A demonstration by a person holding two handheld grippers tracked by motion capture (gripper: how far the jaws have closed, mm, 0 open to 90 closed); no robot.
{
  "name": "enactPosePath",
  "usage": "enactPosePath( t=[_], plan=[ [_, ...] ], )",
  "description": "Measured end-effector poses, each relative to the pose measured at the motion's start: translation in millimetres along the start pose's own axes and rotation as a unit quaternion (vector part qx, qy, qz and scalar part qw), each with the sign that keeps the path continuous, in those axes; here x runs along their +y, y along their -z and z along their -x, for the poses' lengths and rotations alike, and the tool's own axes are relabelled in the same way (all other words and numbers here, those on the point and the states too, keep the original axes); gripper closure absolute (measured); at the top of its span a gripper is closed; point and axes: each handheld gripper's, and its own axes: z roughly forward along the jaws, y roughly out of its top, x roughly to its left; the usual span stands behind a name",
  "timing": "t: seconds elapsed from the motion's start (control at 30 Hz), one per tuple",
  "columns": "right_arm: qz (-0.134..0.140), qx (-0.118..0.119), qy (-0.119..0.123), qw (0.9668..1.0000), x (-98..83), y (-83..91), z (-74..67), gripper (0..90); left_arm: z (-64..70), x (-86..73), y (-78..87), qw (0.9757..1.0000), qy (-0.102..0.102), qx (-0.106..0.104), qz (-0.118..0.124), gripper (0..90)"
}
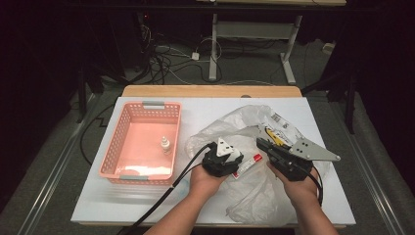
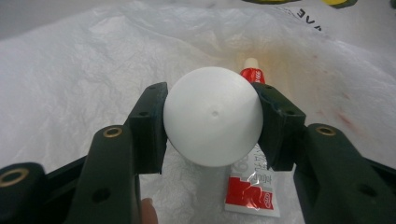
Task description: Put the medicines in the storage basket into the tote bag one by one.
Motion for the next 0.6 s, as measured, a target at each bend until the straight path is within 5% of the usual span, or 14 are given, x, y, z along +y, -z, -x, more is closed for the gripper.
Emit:
enactPosePath(
  t=[0.6],
  plan=[
    [0.0,0.0,-0.001,1.0,-0.4,0.5,1.8,90.0,-4.8,-2.6,-21.7,0.9997,0.024,-0.003,0.009,47.9]
  ],
)
